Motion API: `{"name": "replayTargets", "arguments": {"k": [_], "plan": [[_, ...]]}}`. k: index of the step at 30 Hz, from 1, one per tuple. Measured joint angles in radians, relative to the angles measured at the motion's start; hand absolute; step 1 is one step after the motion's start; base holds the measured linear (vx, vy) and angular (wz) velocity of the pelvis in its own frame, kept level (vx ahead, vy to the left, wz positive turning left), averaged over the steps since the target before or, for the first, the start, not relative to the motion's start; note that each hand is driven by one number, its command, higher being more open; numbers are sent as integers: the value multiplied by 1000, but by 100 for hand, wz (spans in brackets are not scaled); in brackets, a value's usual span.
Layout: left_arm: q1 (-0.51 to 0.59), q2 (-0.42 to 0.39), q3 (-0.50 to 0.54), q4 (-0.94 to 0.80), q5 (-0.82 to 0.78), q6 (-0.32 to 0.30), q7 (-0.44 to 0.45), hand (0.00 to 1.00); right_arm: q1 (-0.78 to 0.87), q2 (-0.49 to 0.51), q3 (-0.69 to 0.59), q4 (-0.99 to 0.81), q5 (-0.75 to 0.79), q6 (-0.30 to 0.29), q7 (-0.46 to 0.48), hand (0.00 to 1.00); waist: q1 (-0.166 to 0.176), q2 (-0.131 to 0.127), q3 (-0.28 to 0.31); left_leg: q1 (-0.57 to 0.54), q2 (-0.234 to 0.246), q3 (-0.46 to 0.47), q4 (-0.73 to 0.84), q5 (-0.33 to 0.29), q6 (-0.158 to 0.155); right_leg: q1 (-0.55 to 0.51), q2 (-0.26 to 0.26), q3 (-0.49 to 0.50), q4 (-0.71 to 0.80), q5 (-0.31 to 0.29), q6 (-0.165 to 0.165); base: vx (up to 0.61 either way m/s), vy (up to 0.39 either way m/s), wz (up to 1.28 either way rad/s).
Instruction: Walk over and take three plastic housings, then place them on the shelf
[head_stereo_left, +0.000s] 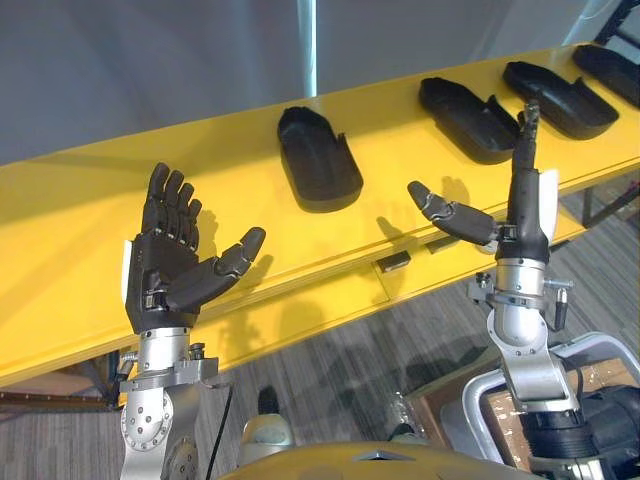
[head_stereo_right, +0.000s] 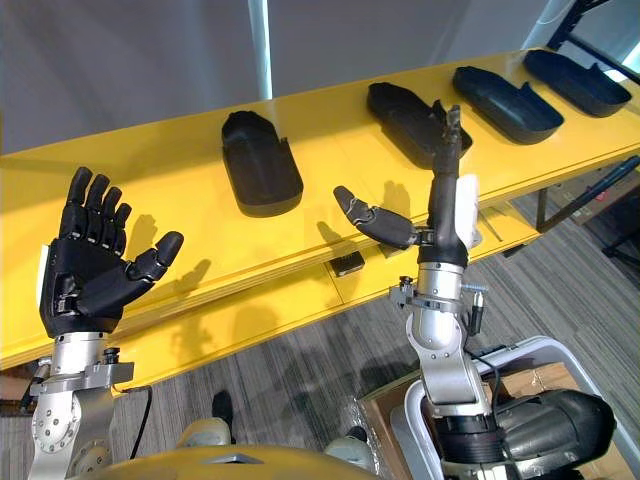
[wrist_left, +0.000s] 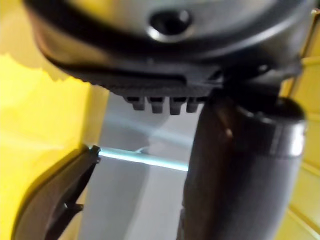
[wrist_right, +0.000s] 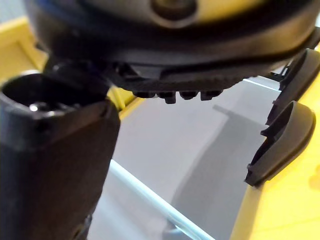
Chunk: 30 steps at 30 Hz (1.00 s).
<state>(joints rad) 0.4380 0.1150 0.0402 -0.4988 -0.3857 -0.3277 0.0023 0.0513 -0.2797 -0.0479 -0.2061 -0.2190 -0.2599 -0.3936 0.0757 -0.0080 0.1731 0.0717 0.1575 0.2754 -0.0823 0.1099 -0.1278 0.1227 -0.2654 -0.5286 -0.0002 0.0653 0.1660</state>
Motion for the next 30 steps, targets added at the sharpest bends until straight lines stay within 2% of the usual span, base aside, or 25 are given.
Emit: {"name": "replayTargets", "arguments": {"k": [3,5,6,7,11,13,14,16,17,19,21,22,24,26,28,30], "plan": [[-4,-14,-1,-3,-34,-9,-64,100,81,66,-33,-3,66,-1,2,100,-19,0,-28,11,3,33,0,-13,-2,-15,2,34,-2,0,0,-11,7,-37],[-6,-25,-10,-6,-94,-27,-130,100,148,134,-86,-3,185,2,3,100,-37,2,-34,21,9,80,0,-17,-6,-43,7,82,-2,6,-3,7,14,-56],[-5,-27,-17,-6,-100,-29,-141,100,166,151,-102,-3,200,4,2,100,-44,2,-35,26,10,94,0,-18,-8,-48,8,97,-2,8,-2,20,17,-73],[-6,-29,-37,-6,-118,-34,-156,100,215,178,-136,-4,236,7,-1,100,-68,5,-39,41,12,130,0,-26,-11,-62,11,132,-2,14,-4,26,19,-64],[-33,-24,-79,-7,-119,-35,-169,100,312,189,-178,-15,286,12,9,100,-117,8,-48,69,24,234,25,-63,-24,-100,28,244,-10,33,-10,41,24,-90],[-65,-18,-112,-7,-128,-31,-168,100,390,207,-205,-79,315,18,38,100,-154,13,-52,92,47,310,71,-107,-40,-118,53,323,-19,41,-18,19,-19,-101],[-72,-17,-119,-7,-128,-27,-165,100,410,206,-212,-97,316,18,46,100,-165,15,-54,95,54,328,86,-122,-39,-124,60,344,-19,42,-19,15,-28,-96],[-98,-14,-144,-6,-126,-17,-129,100,453,205,-243,-148,352,17,84,100,-189,21,-60,85,84,350,180,-196,-35,-159,89,423,-18,50,-29,7,-29,-106],[-102,-14,-149,-4,-121,-17,-111,100,455,205,-249,-154,372,17,97,100,-188,24,-61,74,92,325,214,-223,-21,-171,99,446,-18,53,-32,-4,-34,-131],[-109,-6,-150,-1,-114,-14,-38,100,443,203,-248,-161,445,15,157,100,-172,33,-62,32,99,120,349,-324,62,-205,144,560,-20,61,-55,-33,-37,-145],[-101,0,-144,-1,-114,-7,-8,100,441,189,-227,-160,532,10,212,100,-153,44,-61,20,95,-6,413,-381,85,-214,168,618,-20,64,-61,-59,37,-122],[-78,1,-143,-1,-113,2,0,100,433,157,-193,-152,602,10,246,100,-138,70,-72,21,90,-84,430,-432,77,-233,185,648,-18,71,-63,-65,139,-99],[-67,2,-140,-1,-113,8,-8,100,401,149,-163,-119,621,9,279,100,-133,80,-76,20,68,-87,421,-447,58,-245,170,655,-20,91,-36,-48,173,-40],[-67,4,-139,-1,-112,8,-8,100,371,149,-110,-71,628,9,298,100,-123,65,-67,18,43,-93,406,-447,57,-245,142,644,-25,101,-26,-54,151,18],[-71,3,-140,10,-112,8,-5,100,356,149,-72,-31,656,9,307,100,-108,69,-62,-3,35,-126,420,-452,49,-247,127,617,-10,96,-30,-63,106,50],[-77,1,-139,28,-112,8,5,100,329,155,-37,35,676,9,305,100,-101,73,-29,-35,25,-180,481,-461,35,-293,112,583,138,34,-23,-58,41,60]]}}
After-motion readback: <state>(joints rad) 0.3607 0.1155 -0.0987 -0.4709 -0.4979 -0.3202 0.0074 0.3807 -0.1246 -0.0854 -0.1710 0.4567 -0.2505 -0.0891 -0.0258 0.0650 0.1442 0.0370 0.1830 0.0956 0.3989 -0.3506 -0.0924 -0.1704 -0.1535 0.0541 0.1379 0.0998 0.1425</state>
